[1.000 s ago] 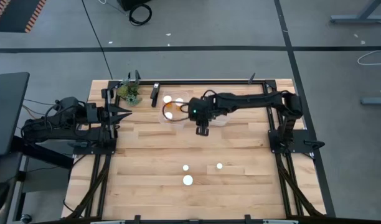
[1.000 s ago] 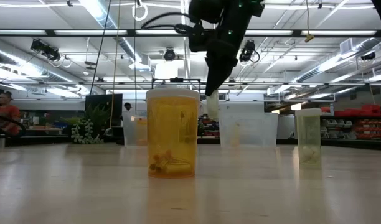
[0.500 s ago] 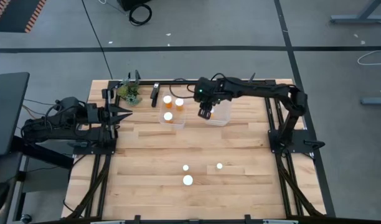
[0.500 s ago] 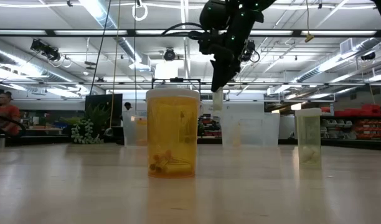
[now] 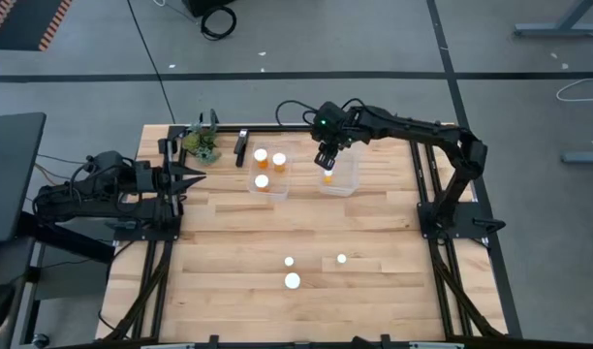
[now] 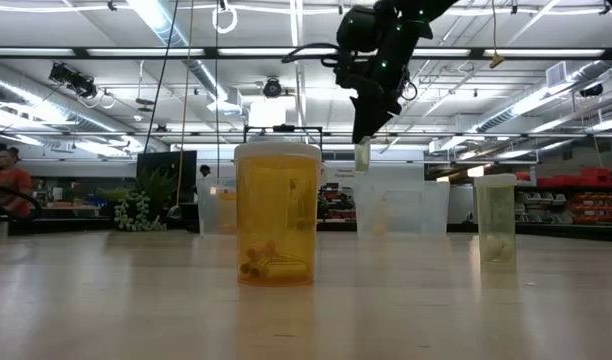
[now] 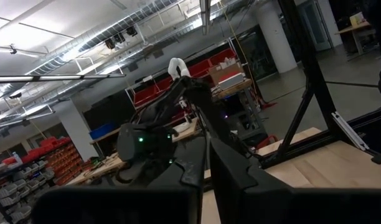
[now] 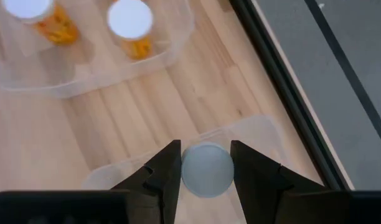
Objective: Pick and place medicine bottles into bin by pill shape (circle, oval)
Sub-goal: Put the small yellow pill bottle in the right transparent bin
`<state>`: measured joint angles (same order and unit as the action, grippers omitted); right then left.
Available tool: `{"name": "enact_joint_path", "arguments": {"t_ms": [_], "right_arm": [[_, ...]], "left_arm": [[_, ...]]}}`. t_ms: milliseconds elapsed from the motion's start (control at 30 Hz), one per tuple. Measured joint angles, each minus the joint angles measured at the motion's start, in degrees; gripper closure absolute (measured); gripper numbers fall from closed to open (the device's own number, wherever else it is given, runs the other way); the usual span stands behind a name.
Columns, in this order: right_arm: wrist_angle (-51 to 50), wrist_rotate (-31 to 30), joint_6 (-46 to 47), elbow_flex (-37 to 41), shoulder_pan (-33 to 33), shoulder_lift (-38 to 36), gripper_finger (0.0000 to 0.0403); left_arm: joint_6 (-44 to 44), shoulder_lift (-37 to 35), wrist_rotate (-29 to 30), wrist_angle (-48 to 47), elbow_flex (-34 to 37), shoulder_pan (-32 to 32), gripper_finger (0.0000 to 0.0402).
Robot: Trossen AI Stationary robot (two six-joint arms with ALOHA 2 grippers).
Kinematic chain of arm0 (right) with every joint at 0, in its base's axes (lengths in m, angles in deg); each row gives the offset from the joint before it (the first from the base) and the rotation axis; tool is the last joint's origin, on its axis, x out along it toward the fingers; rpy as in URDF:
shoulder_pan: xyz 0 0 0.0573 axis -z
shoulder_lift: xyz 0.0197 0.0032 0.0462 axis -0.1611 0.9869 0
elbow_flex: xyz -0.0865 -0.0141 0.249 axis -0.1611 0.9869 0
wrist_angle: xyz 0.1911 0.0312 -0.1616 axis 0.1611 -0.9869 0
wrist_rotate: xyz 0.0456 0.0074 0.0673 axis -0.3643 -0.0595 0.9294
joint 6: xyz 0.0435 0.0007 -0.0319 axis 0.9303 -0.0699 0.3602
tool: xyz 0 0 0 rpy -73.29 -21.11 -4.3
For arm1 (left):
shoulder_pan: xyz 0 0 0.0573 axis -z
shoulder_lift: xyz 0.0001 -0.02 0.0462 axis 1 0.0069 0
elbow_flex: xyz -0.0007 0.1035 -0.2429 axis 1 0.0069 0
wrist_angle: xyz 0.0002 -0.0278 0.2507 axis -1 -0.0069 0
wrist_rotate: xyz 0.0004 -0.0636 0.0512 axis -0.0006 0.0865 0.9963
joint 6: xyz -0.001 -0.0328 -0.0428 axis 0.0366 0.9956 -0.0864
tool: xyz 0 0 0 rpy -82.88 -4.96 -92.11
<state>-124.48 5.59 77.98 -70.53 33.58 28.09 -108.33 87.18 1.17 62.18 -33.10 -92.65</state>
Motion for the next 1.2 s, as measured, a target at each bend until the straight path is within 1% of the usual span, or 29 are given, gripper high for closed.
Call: {"name": "enact_joint_path", "arguments": {"t_ms": [333,633,967,1200], "right_arm": [[0.4,0.0,0.2,3.6,4.0,0.1,0.0262],[2.5,0.0,0.2,9.0,6.2,0.1,0.0262],[8.1,0.0,0.4,15.5,8.5,0.1,0.0262],[10.9,0.0,0.7,19.6,10.2,0.1,0.0262]], "left_arm": [[0.0,0.0,0.0,0.0,0.0,0.0,0.0376],[0.0,0.0,0.0,0.0,0.0,0.0,0.0366],[0.0,0.0,0.0,0.0,0.0,0.0,0.0376],[0.0,0.0,0.0,0.0,0.0,0.0,0.0369]]}}
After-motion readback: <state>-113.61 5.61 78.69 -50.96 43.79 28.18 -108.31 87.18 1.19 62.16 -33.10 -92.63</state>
